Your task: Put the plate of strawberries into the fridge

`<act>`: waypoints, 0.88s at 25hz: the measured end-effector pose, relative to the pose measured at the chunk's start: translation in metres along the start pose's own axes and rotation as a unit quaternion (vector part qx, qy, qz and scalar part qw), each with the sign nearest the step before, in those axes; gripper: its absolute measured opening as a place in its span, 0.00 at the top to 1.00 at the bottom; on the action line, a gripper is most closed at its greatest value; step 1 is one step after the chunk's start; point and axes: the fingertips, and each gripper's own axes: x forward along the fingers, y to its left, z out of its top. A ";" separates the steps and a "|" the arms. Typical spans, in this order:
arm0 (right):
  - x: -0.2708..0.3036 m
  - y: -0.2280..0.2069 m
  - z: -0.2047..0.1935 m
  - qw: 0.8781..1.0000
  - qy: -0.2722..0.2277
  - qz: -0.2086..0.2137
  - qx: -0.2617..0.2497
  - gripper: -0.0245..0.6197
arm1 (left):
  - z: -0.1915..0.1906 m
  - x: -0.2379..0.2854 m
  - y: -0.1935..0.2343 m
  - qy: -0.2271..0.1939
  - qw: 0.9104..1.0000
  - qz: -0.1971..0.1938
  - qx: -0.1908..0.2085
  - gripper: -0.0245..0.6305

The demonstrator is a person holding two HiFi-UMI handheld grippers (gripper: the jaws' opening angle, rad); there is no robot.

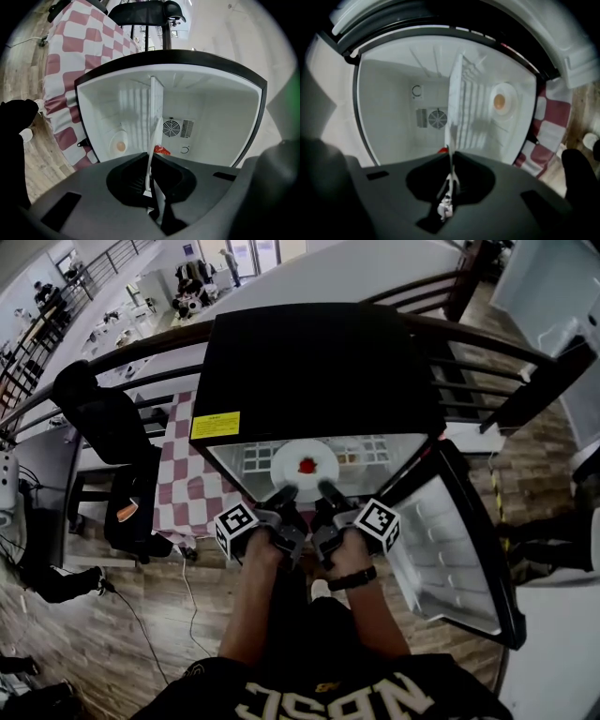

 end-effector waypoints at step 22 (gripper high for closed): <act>0.033 0.004 0.023 1.000 -0.024 -0.011 0.009 0.90 | 0.021 0.039 -0.010 0.020 1.000 0.000 -0.015 0.92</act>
